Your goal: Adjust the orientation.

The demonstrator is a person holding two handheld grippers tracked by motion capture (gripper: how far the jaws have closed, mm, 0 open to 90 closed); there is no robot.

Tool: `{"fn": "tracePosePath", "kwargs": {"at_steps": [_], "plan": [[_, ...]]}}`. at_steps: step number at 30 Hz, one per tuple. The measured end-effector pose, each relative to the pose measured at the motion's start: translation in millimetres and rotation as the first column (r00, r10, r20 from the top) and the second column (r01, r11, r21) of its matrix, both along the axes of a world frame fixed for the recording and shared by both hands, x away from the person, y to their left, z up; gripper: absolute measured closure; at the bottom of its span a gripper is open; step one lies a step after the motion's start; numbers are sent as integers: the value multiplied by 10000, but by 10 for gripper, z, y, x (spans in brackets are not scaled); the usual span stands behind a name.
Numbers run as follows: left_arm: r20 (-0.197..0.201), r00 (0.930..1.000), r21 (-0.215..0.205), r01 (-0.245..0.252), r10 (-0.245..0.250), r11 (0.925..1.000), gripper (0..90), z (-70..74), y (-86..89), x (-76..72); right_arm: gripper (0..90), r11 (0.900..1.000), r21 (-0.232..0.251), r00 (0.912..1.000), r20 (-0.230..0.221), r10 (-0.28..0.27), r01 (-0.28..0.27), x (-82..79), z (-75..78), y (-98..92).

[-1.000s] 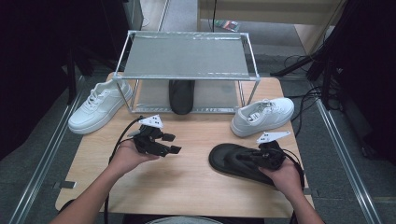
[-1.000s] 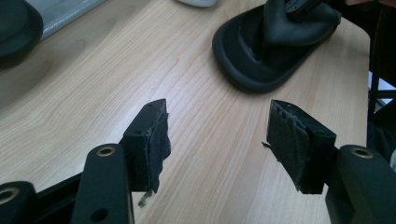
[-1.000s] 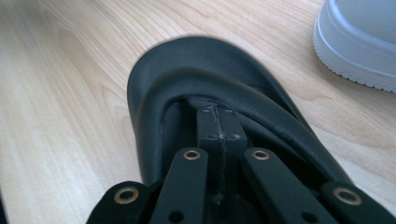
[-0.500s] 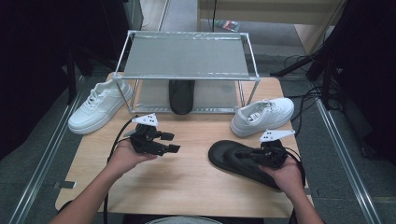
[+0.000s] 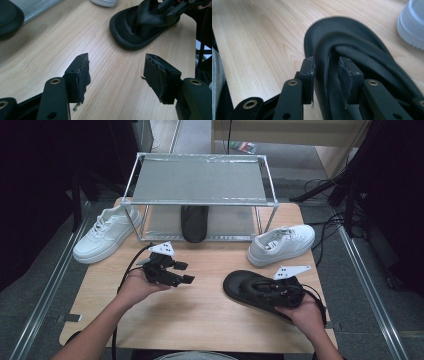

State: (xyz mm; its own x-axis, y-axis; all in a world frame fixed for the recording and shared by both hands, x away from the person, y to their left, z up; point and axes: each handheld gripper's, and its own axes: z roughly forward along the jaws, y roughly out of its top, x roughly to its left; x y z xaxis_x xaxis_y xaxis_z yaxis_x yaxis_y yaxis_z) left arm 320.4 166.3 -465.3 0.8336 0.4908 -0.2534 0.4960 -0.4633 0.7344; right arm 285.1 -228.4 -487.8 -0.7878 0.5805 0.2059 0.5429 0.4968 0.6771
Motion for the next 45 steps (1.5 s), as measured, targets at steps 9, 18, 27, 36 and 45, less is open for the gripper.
{"fn": "tracePosePath", "kwargs": {"at_steps": [9,18,27,36,45], "plan": [[193,9997,99,115,-117,9999,380,-2,-47,5,743,9992,172,9960,-815,367,-354,125,-122,67],[269,9996,127,119,-122,9998,381,6,-49,-8,812,9990,323,9924,-1181,359,-323,130,-77,80],[189,9998,42,-16,15,10000,381,0,-23,4,816,9969,782,9931,-1172,104,-13,140,68,345],[276,9996,-5,-104,104,9999,405,16,43,-40,817,9974,687,9897,-1427,-104,204,207,164,670],[359,9981,-12,-503,503,9987,406,18,161,-86,817,9978,645,9867,-1607,241,-139,332,179,1058]]}}
